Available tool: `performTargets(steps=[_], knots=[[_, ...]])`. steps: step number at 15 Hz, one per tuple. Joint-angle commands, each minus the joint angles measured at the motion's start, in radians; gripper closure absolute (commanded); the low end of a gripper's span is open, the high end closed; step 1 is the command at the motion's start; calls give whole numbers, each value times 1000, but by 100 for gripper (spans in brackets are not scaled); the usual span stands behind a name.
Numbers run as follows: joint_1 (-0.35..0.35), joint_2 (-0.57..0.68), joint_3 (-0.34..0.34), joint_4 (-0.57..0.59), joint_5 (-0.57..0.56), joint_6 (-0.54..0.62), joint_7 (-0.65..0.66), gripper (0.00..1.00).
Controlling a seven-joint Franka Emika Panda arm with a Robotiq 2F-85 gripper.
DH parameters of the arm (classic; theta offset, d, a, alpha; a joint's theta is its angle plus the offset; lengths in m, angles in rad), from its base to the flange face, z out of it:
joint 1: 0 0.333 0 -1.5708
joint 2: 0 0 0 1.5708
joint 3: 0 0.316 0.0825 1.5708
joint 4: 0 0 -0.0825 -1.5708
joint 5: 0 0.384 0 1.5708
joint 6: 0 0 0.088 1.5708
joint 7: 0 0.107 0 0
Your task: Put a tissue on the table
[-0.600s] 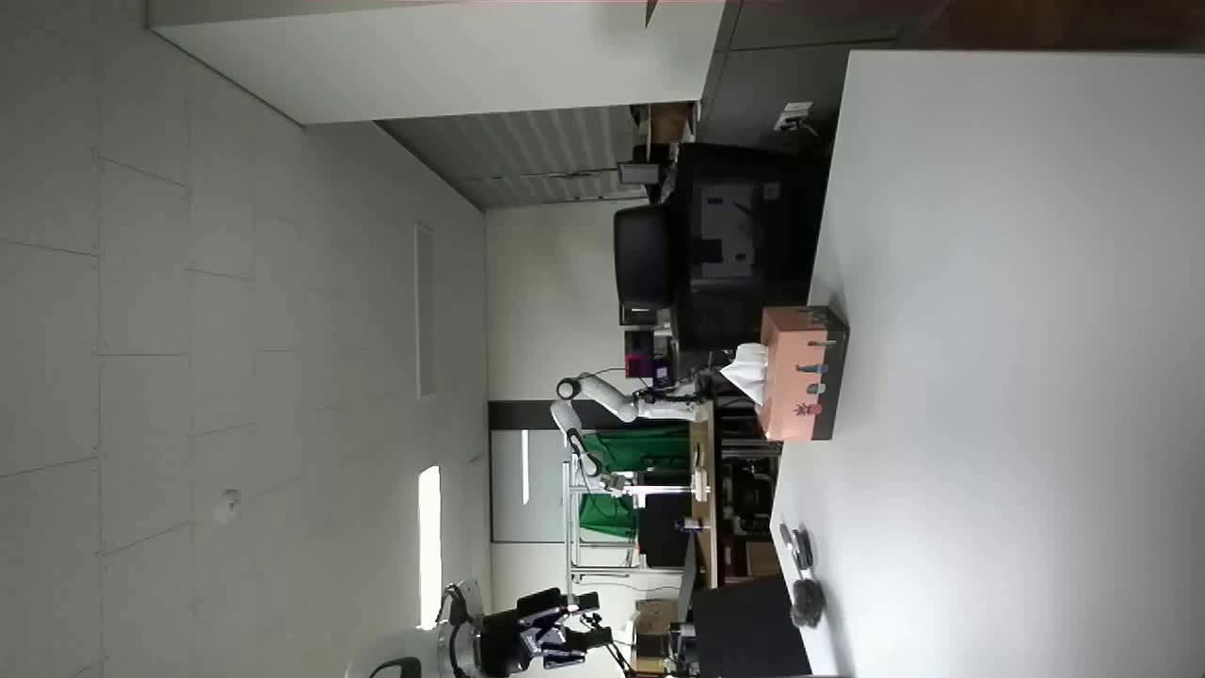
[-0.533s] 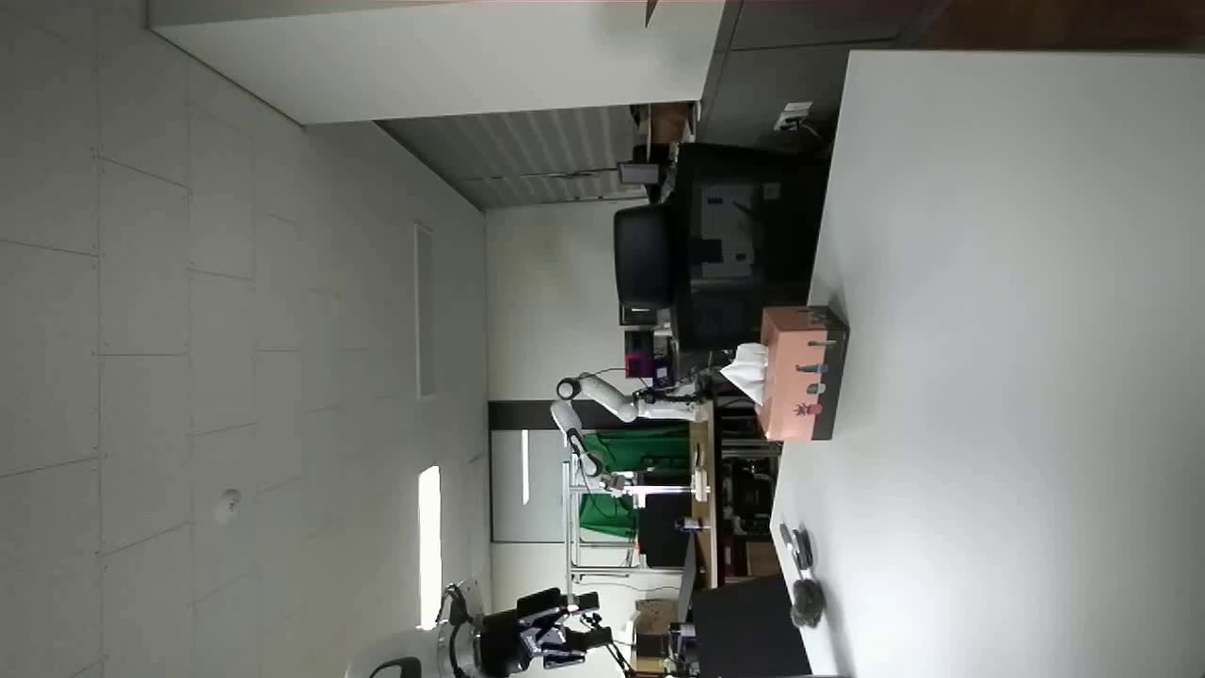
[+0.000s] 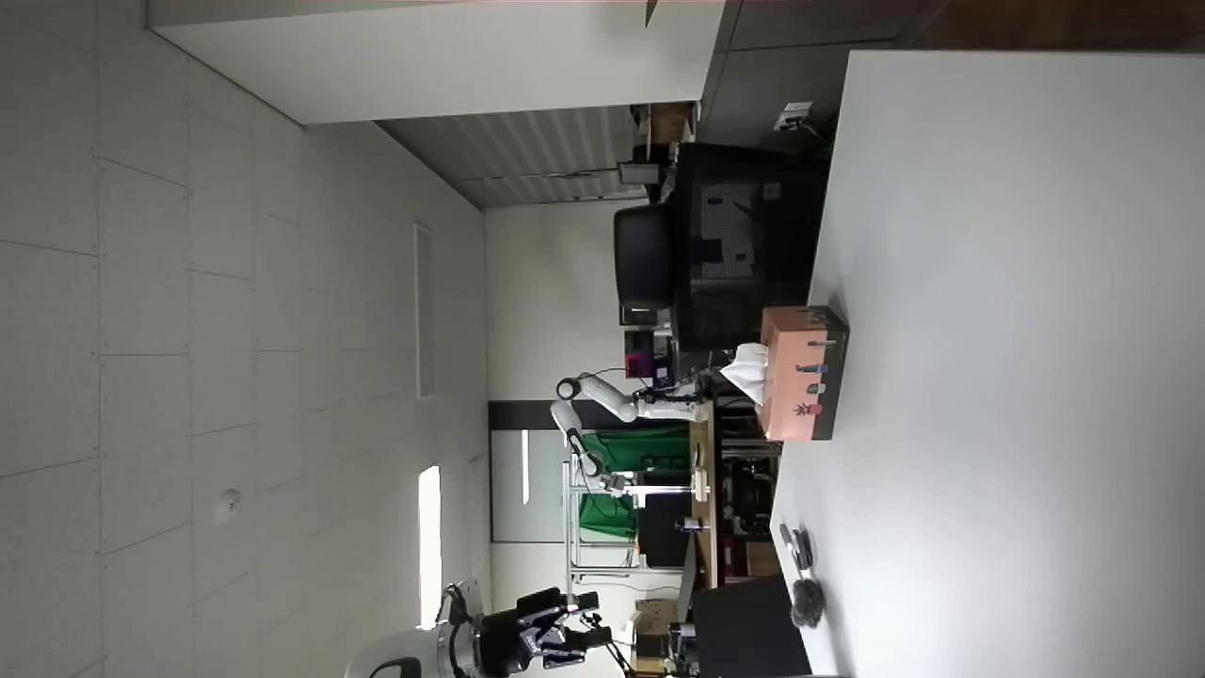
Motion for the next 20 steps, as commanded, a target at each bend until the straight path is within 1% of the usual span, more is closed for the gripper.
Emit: performTargets(steps=[1, 4, 5, 8, 10, 12, 14, 16, 20], knots=[[21, 2, -19, 2, -12, -4, 9, 0], [21, 2, -19, 2, -12, -3, 9, 0], [13, 19, -19, 10, -30, 21, 5, 0], [-8, 110, -31, 54, -89, 110, -12, 0], [-23, 200, -42, 95, -128, 187, -20, 0], [-39, 309, -53, 163, -164, 247, -18, 0], [-44, 432, -69, 258, -190, 276, -14, 0], [-38, 555, -88, 374, -221, 274, 7, 0], [-2, 754, -165, 607, -266, 247, 6, 0]])
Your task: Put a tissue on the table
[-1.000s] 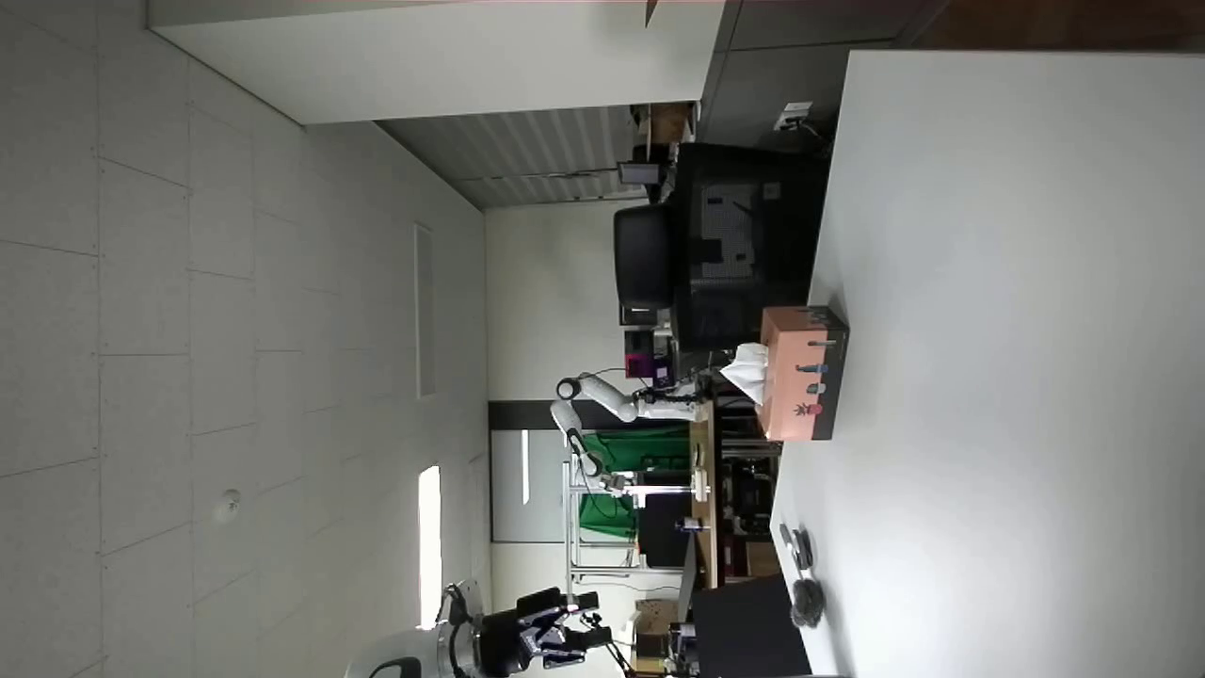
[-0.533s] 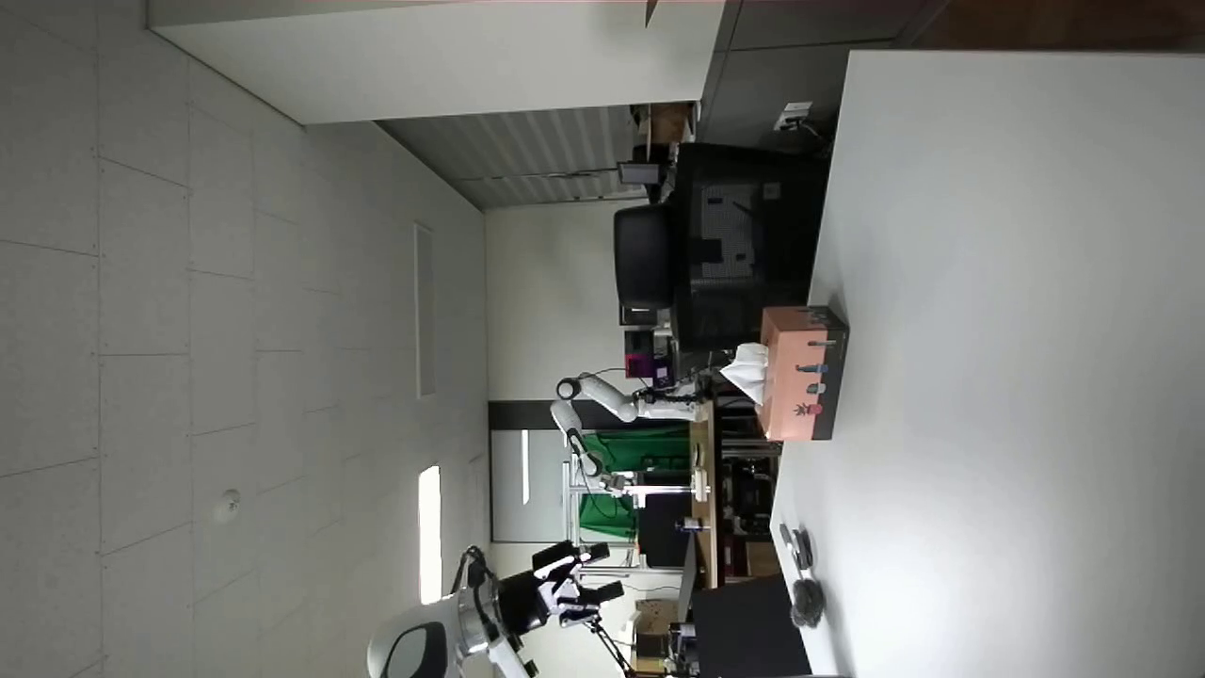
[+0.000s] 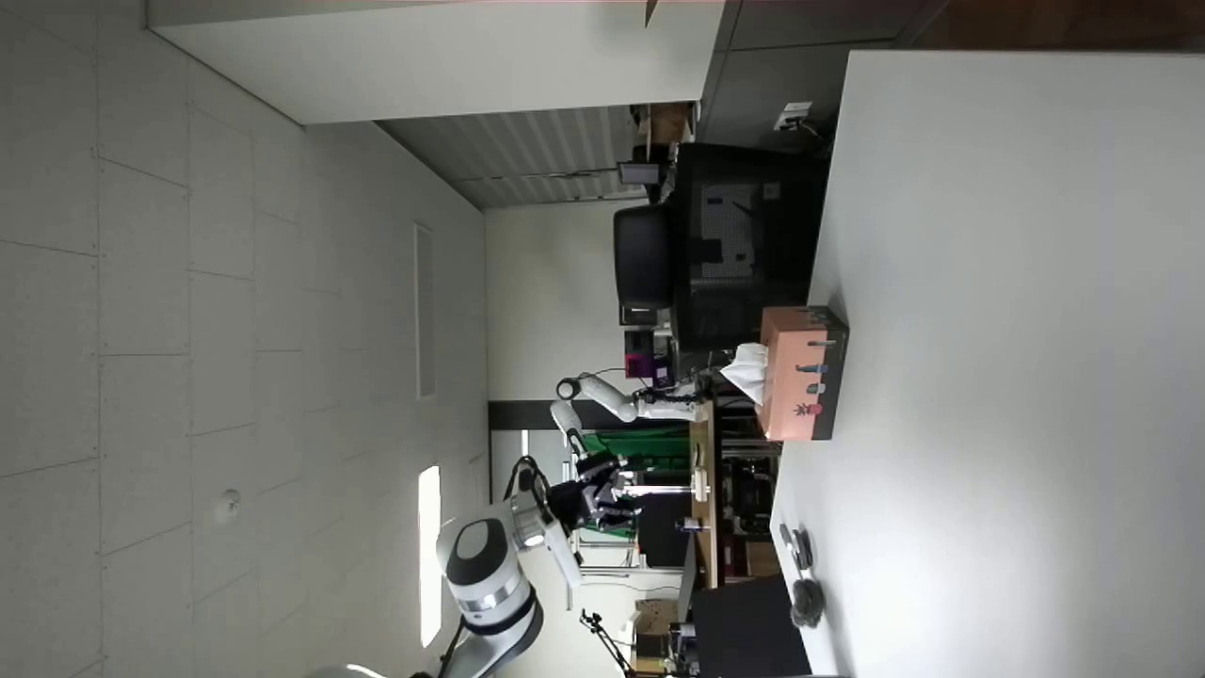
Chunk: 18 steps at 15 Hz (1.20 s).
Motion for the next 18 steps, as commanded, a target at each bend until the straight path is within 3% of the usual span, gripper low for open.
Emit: performTargets(steps=[1, 3, 4, 18], knots=[[47, 189, -77, 255, -53, -51, 21, 0], [73, 268, -122, 372, -62, -93, 46, 0], [64, 184, -110, 230, -20, -25, -9, 0], [78, 210, -123, 254, -16, -25, -15, 0]])
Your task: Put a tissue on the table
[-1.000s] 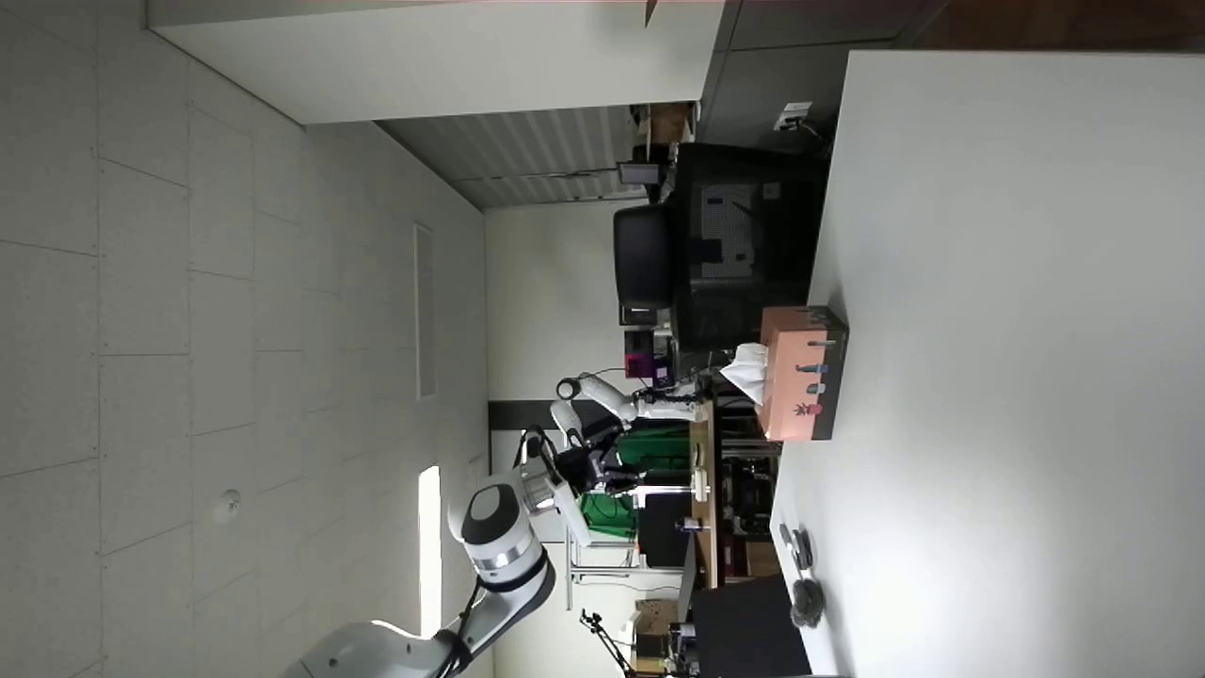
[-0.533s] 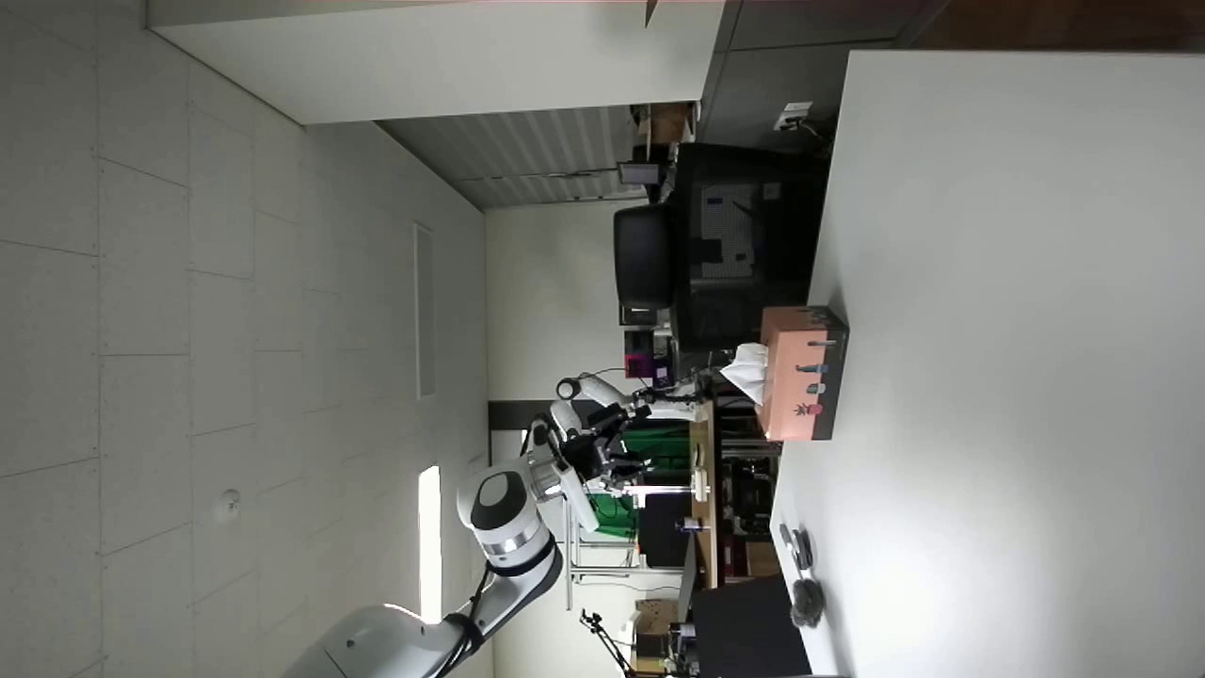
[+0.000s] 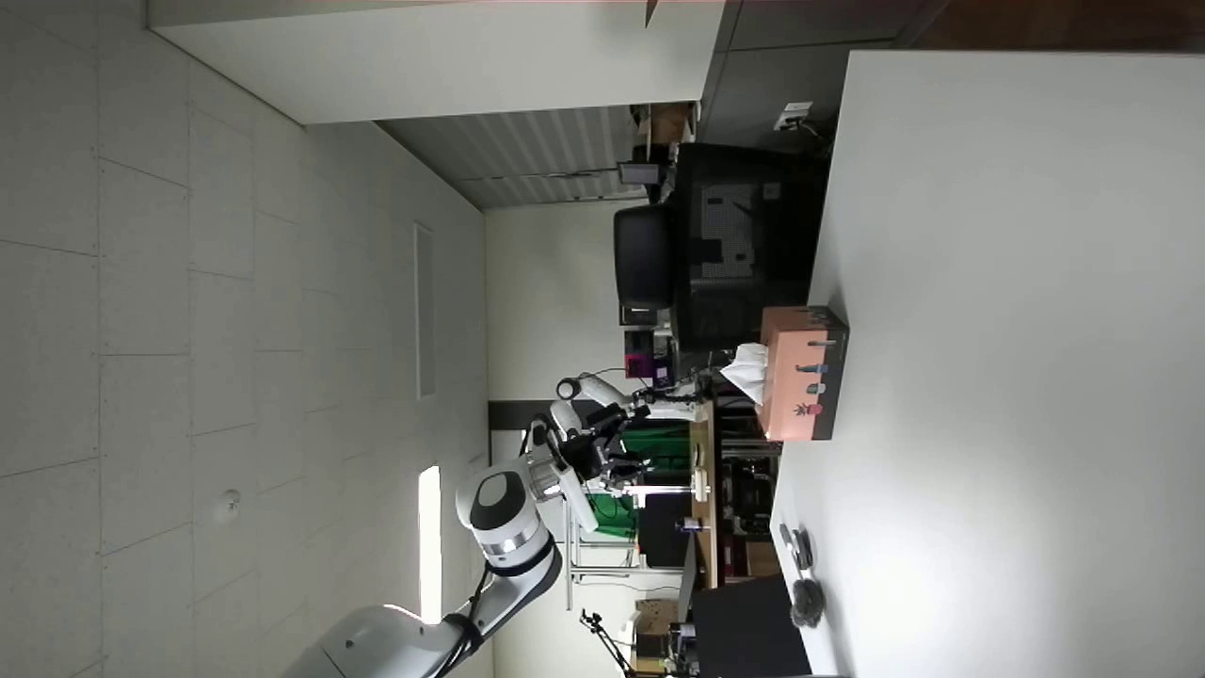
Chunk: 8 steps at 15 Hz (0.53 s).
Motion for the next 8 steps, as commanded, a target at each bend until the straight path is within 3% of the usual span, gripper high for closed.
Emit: performTargets(steps=[1, 6, 8], knots=[[23, 0, -25, 1, 14, 0, -10, 0], [23, 0, -25, 1, 14, 0, -10, 0], [5, 40, -17, 34, 5, 67, -108, 0]])
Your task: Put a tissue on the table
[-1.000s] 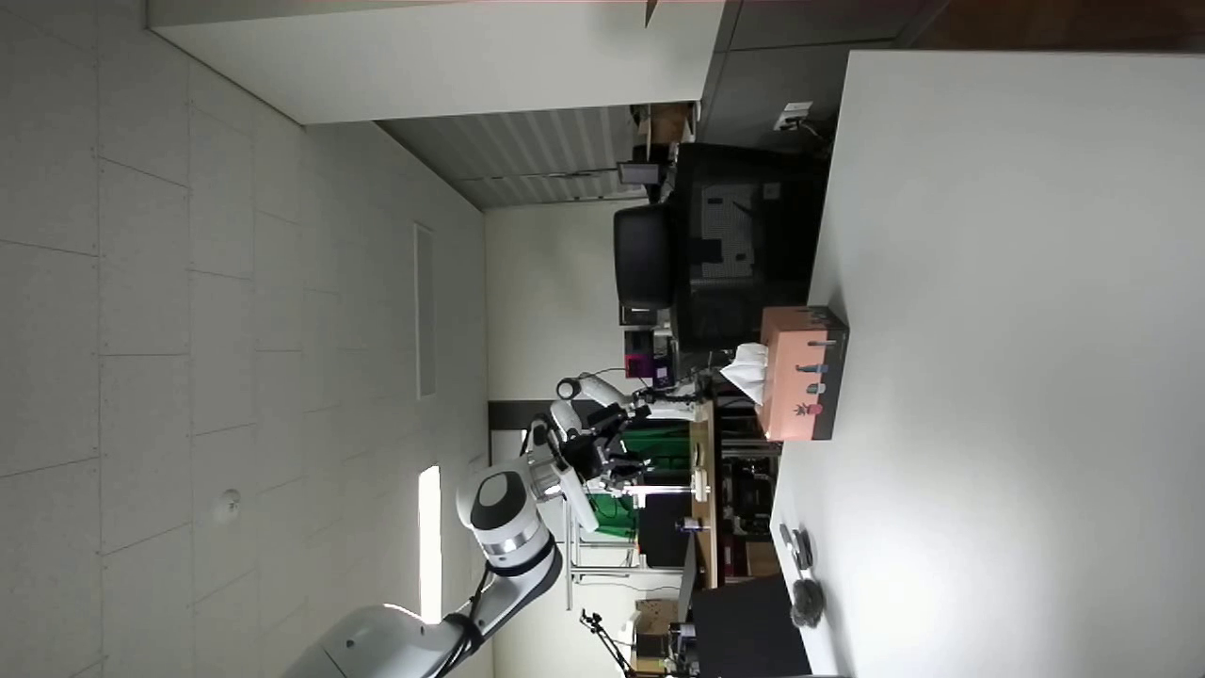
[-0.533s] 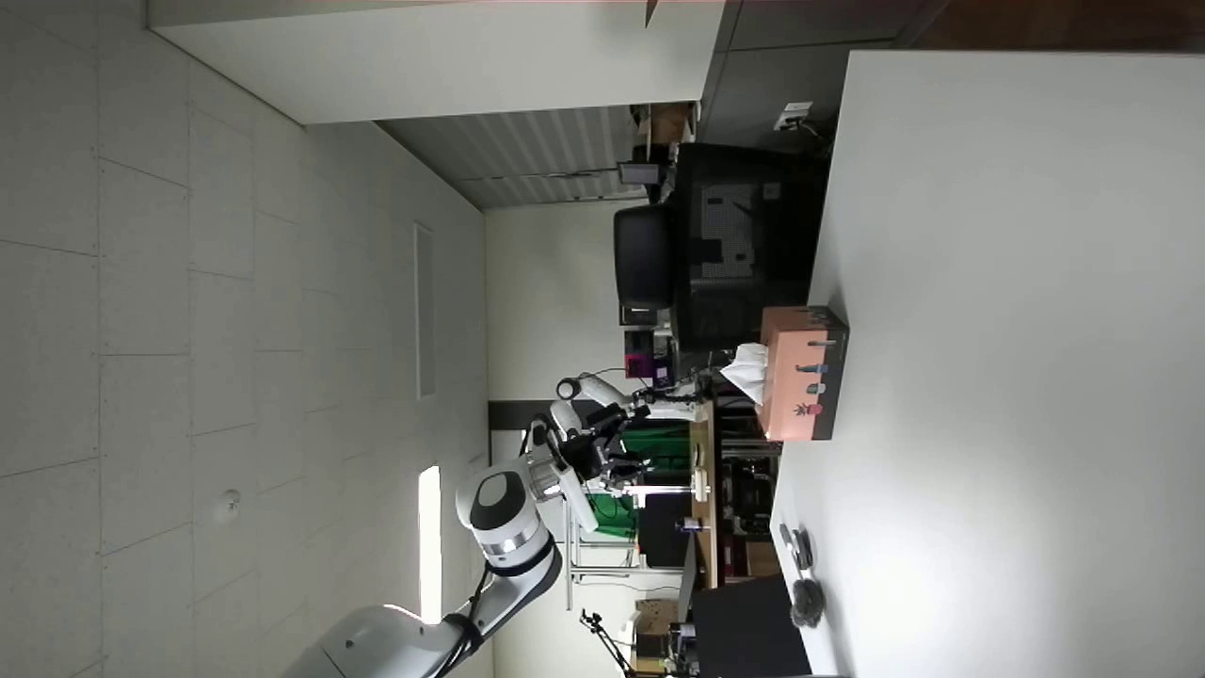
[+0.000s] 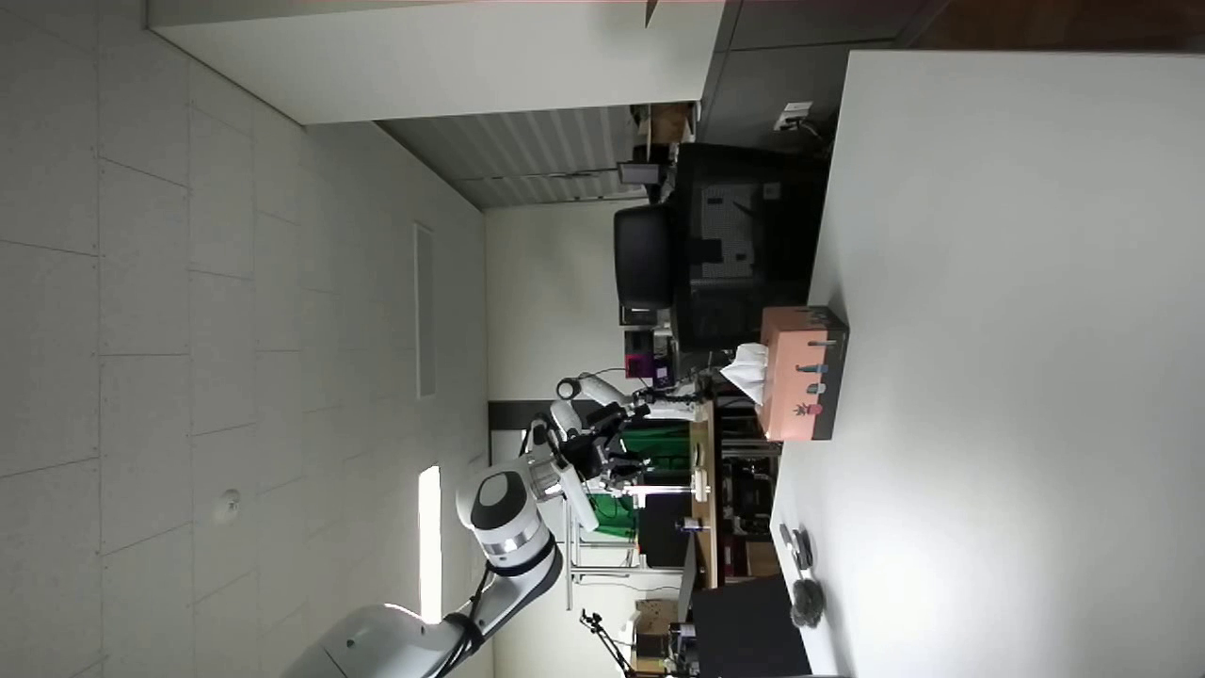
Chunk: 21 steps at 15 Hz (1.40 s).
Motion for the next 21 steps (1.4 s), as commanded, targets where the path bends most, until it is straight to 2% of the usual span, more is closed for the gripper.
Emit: performTargets(steps=[1, 4, 8, 10, 13, 15, 18, 21], knots=[[-2, 65, -15, 57, 0, 91, -149, 0], [-4, 136, -26, 119, -35, 142, -310, 0], [-2, 250, -44, 240, -83, 137, -486, 0], [-51, 309, 12, 306, -31, 119, -644, 0], [-150, 397, 143, 419, 22, 48, -890, 0], [-179, 454, 185, 505, 55, -31, -1051, 0], [-150, 518, 150, 628, 103, -127, -1187, 0], [-131, 577, 127, 722, 132, -203, -1239, 0]])
